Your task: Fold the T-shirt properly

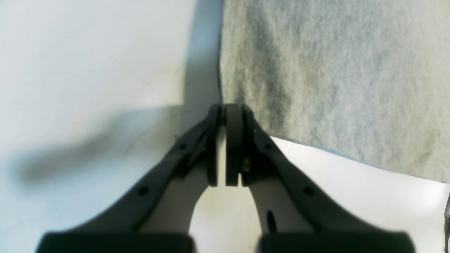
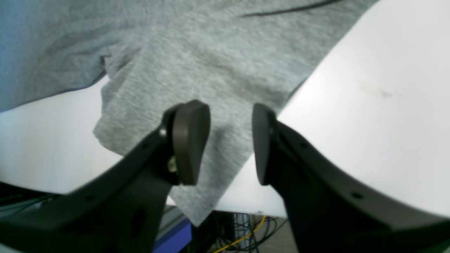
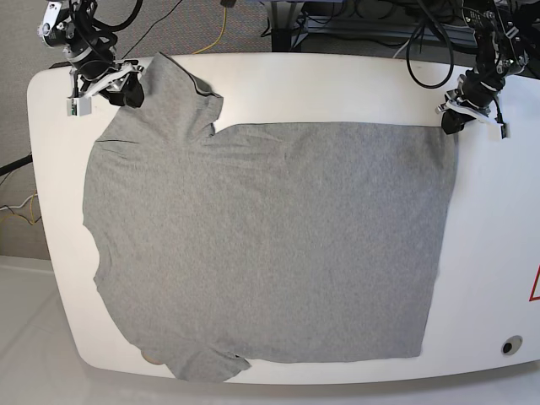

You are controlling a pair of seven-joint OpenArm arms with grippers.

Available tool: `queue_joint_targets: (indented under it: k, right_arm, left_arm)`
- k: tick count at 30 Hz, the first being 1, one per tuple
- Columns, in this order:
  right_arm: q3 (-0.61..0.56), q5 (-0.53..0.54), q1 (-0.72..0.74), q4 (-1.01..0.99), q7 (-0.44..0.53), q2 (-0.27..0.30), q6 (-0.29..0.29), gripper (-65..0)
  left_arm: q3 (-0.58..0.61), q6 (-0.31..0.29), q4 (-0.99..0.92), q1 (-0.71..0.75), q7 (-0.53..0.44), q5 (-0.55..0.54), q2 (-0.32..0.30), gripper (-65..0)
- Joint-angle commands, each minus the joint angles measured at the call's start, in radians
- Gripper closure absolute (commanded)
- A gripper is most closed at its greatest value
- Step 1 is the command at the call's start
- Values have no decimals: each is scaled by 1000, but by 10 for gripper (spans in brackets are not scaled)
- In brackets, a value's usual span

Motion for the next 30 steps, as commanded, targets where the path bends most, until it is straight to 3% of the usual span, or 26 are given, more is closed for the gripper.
queue_joint_targets:
  k: [1,15,23,30]
  right_arm:
    - [7,39,-8,-16,16,7,3,-228]
    - [-2,31,3,-65,13,1,2,-275]
    - [1,25,-18,-102,8,-6,2,-362]
    - [1,26,-32,-123,11,-8,0,-357]
  left_arm:
    - [-4,-3,16,2,-4,-11,-14,0]
    - [-1,-1,17,3,-6,-9,-16,0]
    - [-4,1,15,4,-3,-6,-15,0]
    - [-3,1,14,5,0,-6,-15,0]
